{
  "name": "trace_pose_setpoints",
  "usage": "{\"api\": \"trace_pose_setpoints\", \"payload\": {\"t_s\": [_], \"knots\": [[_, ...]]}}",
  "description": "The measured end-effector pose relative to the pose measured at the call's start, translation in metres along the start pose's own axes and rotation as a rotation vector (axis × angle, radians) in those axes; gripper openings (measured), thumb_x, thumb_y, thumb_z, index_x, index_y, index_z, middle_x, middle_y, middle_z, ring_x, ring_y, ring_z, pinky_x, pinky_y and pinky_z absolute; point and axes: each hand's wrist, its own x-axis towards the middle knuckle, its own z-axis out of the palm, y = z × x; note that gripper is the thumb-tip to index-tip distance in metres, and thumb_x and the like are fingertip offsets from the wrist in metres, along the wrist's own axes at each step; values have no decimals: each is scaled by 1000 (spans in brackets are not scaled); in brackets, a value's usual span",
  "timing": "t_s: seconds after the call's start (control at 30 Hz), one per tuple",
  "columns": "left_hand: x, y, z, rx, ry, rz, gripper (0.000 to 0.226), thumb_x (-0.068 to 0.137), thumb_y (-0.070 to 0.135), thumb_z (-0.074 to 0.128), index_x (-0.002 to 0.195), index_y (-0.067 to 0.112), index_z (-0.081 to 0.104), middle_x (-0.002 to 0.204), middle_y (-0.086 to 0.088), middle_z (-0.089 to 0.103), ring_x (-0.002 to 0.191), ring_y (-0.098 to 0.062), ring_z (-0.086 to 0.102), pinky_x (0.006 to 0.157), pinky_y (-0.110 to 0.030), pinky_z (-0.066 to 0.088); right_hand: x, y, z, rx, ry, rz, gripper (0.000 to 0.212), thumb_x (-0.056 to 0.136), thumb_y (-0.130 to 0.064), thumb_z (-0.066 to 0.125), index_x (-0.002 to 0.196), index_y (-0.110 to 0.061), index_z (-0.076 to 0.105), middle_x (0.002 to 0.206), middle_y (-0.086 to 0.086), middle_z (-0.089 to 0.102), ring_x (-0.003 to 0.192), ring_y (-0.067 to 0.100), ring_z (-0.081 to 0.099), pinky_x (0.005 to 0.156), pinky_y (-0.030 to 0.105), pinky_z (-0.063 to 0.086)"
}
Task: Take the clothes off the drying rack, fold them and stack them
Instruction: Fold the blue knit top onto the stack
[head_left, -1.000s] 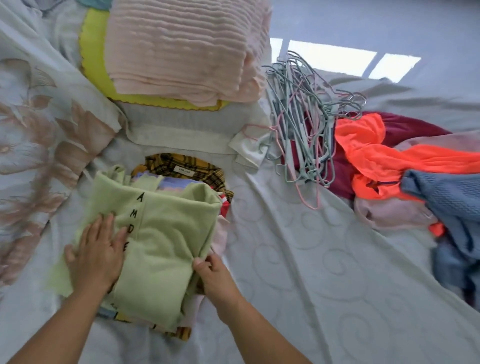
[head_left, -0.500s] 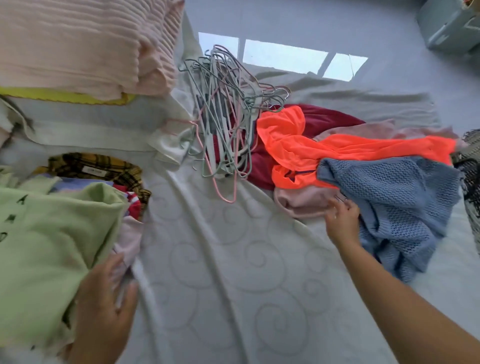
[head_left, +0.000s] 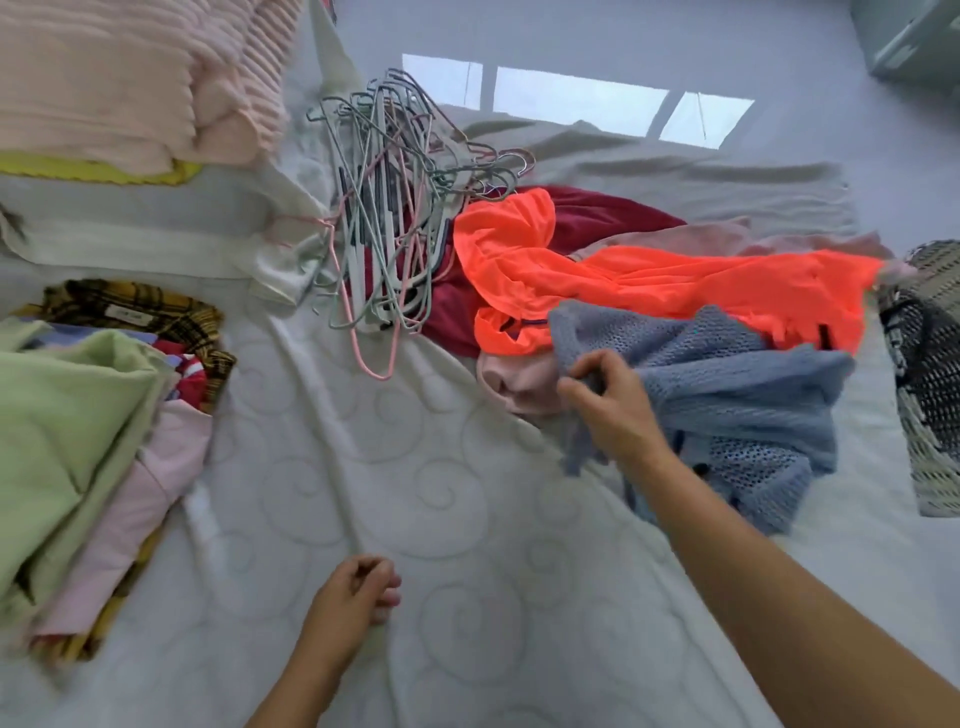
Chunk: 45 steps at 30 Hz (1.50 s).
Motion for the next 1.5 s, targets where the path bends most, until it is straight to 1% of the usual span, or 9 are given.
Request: {"api": "trace_pose_setpoints", "payload": {"t_s": [0.13, 0.27, 0.3, 0.4, 0.5, 0.63, 0.8, 1.1, 1.5], "knots": [[-16, 51, 19, -350, -139, -36, 30, 94, 39, 44, 103, 16, 61, 94, -8, 70, 79, -22, 67, 72, -34, 51, -72, -49, 65, 200, -371, -22, 32, 78, 4, 58, 70, -24, 45, 63, -13, 45, 52, -6, 45, 57, 8, 36], [-35, 69, 5, -645, -268, 10, 46, 27, 72, 77, 52, 33, 72, 58, 11, 67, 52, 0, 63, 49, -17, 52, -135, -49, 110, 214, -644, 56, 26, 80, -9, 58, 80, -31, 46, 72, -18, 53, 64, -6, 48, 68, 13, 39], [-35, 63, 0, -713, -359, -1, 49, 42, 73, 74, 58, 26, 75, 65, 3, 71, 60, -1, 66, 53, -16, 53, -147, -41, 116, 209, -661, 85, 25, 81, -11, 58, 87, -31, 44, 77, -14, 53, 65, -4, 47, 69, 17, 41], [-52, 62, -6, -618, -398, 113, 64, 94, 45, 46, 129, -8, 49, 131, -31, 49, 122, -31, 52, 104, -40, 40, -178, -24, 113, 187, -708, 124, 25, 85, -15, 52, 103, -23, 38, 89, -2, 56, 71, 1, 50, 72, 21, 44], [-45, 42, -23, -474, -226, -50, 34, 78, 1, 59, 112, -5, 55, 108, -35, 59, 82, -34, 67, 73, -42, 57, -205, -13, 100, 93, -811, 75, 20, 90, -16, 50, 107, -23, 41, 78, -12, 50, 61, -8, 45, 66, 15, 39], [-78, 86, -18, -152, -51, 212, 29, 84, -15, 35, 85, 8, 53, 77, -14, 59, 66, -22, 58, 56, -28, 51, -196, -17, 69, 64, -581, -41, 12, 93, -13, 51, 98, -16, 62, 74, -19, 57, 72, -10, 54, 76, 18, 44], [-131, 150, -35, 181, -302, 472, 20, 70, 11, 48, 81, 23, 60, 81, -4, 58, 74, -15, 55, 67, -26, 48, -142, -77, -8, 87, -44, -267, 16, 86, -20, 47, 88, -35, 55, 91, -7, 61, 84, -3, 56, 77, 13, 42], [-211, 204, -75, 225, -585, 719, 24, 68, 12, 52, 65, 30, 68, 70, 9, 61, 67, -6, 56, 62, -17, 48, -171, -109, 5, -18, -556, -153, 34, 94, 7, 38, 114, -8, 60, 114, 7, 61, 111, 22, 52, 98, 32, 40], [-317, 215, -189, 157, -371, 796, 15, 83, -2, 59, 82, 12, 64, 89, -9, 62, 84, -18, 56, 77, -29, 43, -277, -163, -30, -344, -497, -257, 48, 67, -49, 61, 89, -7, 66, 78, 2, 56, 76, 13, 49, 71, 32, 37]]}}
